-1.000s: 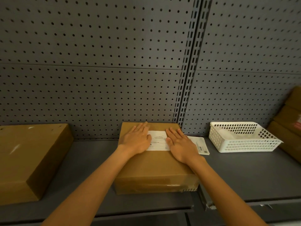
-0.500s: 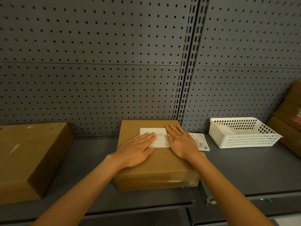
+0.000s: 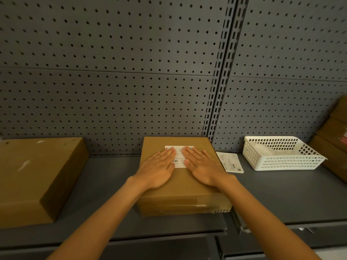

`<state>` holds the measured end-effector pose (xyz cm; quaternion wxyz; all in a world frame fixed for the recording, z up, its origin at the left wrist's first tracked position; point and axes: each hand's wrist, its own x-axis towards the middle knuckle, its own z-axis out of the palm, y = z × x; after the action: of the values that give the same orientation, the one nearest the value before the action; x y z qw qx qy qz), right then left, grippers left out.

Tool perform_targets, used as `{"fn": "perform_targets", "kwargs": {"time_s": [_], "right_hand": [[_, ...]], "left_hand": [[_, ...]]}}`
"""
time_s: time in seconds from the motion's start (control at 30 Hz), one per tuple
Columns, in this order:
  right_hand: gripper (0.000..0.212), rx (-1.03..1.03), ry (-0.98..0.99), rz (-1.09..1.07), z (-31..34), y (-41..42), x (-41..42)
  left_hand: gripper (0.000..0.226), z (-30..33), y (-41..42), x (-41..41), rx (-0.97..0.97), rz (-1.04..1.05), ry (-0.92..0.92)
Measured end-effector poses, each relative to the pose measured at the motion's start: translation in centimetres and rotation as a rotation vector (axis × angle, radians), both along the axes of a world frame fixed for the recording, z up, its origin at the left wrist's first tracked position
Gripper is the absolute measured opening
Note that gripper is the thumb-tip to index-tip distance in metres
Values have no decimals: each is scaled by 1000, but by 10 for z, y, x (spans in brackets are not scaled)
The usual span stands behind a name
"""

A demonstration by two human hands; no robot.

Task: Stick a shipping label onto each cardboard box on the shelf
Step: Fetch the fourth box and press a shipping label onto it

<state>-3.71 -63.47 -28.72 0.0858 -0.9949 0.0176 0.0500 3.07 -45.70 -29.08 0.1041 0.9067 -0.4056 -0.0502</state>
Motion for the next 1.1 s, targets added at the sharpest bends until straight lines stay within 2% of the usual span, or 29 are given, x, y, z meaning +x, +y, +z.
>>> {"fn": "perform_targets", "kwargs": {"time_s": [0.13, 0.4, 0.57, 0.93, 1.1], "right_hand": [[53, -2, 20, -21, 1, -26, -14], [52, 30, -14, -42, -2, -25, -16], [52, 41, -20, -42, -3, -26, -17], [52, 43, -17, -42, -1, -23, -15], [53, -62, -104, -80, 9, 2, 2]], "left_hand": [[53, 1, -1, 0, 6, -5, 2], [56, 11, -14, -3, 15, 59, 7], [55, 9, -39, -7, 49, -56, -12], [61, 3, -1, 14, 66, 15, -15], [60, 1, -4, 14, 39, 33, 0]]}}
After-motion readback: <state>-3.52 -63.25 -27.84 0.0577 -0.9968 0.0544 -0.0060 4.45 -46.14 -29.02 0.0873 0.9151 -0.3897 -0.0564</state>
